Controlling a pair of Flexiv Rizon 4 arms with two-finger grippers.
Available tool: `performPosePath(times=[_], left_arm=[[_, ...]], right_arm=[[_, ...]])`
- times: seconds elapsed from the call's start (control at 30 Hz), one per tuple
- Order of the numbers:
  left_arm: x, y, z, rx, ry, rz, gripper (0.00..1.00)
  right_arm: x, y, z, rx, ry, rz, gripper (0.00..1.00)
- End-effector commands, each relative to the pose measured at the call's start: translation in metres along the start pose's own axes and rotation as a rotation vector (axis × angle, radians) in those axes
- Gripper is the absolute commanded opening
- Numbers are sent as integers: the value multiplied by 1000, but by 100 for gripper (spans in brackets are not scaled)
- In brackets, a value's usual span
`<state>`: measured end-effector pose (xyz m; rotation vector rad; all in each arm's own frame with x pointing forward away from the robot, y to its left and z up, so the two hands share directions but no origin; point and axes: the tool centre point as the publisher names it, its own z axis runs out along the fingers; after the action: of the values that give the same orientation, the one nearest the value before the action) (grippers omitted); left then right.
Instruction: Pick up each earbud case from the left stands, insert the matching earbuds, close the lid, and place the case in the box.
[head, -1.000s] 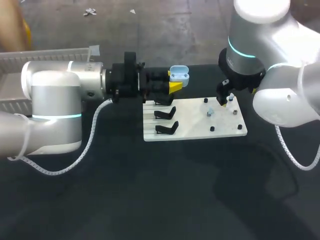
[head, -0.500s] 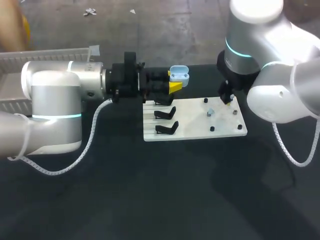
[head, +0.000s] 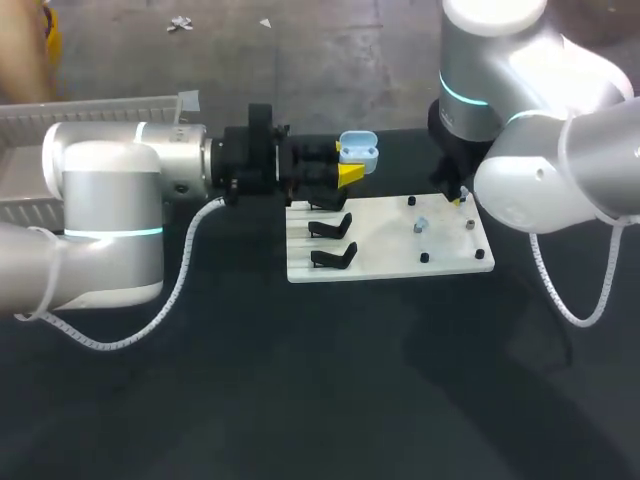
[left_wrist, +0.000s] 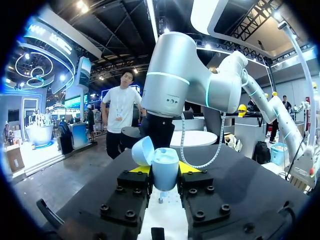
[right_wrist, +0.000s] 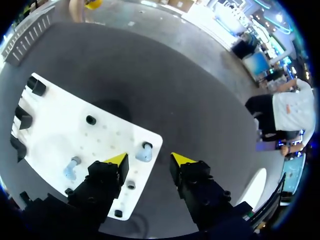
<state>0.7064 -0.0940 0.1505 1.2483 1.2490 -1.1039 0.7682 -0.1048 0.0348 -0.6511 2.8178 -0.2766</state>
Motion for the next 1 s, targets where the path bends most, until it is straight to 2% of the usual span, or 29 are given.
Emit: performPosePath(times=[0.03,0.13,0.17,0.2,0.23,0.33,0.4,0.63,1.0], left_arm=[[1,-2,0,-8,-4,4,0],[1,-2,0,-8,-4,4,0],[1,-2,0,-8,-4,4,0],[1,-2,0,-8,-4,4,0],[1,-2,0,-8,-4,4,0],[1,-2,0,-8,-4,4,0],[1,-2,0,-8,-4,4,0],[1,-2,0,-8,-4,4,0],[1,-2,0,-8,-4,4,0]], right_arm=[[-5,0,1,-3,17,0,55],[-5,2,2,-3,24,4,56],[-5,4,2,2,32,1,59],[-5,4,2,1,33,5,69],[-5,5,2,0,34,9,71],[-6,8,2,2,32,25,53],[-6,9,2,3,33,30,49],[-7,10,3,3,31,38,43],[-3,7,4,16,43,48,40]])
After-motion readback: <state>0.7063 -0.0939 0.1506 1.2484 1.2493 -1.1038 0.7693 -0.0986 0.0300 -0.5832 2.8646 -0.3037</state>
